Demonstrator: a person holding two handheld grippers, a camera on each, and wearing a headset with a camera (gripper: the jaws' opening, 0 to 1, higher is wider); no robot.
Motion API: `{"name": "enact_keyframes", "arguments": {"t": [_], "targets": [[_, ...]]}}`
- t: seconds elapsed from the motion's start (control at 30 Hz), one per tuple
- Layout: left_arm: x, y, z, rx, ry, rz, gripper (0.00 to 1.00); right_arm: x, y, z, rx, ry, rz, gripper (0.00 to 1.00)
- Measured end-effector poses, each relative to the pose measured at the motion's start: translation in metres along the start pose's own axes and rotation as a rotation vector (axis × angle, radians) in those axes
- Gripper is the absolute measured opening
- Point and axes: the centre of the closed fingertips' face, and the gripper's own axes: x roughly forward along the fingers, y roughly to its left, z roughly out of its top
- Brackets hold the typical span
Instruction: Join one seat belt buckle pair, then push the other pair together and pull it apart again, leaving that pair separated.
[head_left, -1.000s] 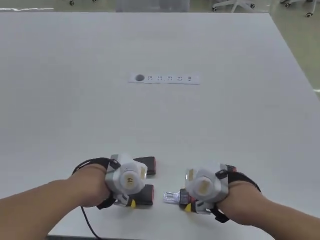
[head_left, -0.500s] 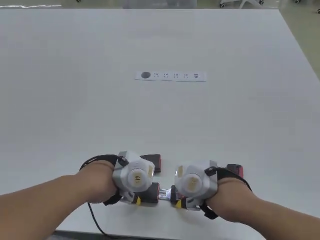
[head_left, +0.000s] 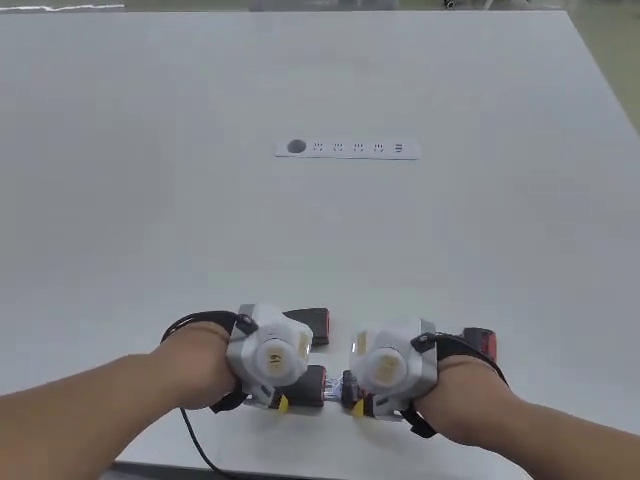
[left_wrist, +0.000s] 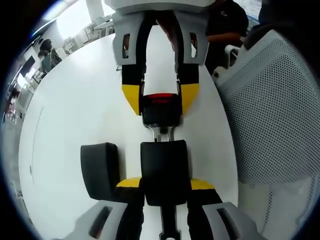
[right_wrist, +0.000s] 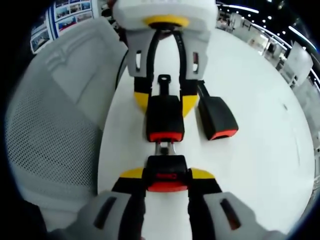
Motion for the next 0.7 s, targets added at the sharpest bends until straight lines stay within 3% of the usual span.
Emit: {"name": "enact_keyframes", "arguments": {"t": [0.33, 0.37, 0.7], "targets": [[0.000, 0.000, 0.001, 0.010, 0.003, 0.003, 0.33, 0.010, 0.001, 0.017, 0.020, -0.029, -0.003, 0.29], [0.001, 0.001, 0.000, 0.004, 0.002, 0.005, 0.33, 0.011, 0.004, 0.018, 0.044, -0.034, 0.003, 0.29], [-0.001, -0.001, -0.002, -0.009, -0.003, 0.016, 0.33, 0.009, 0.005, 0.015, 0.010, -0.018, -0.002, 0.30]]}}
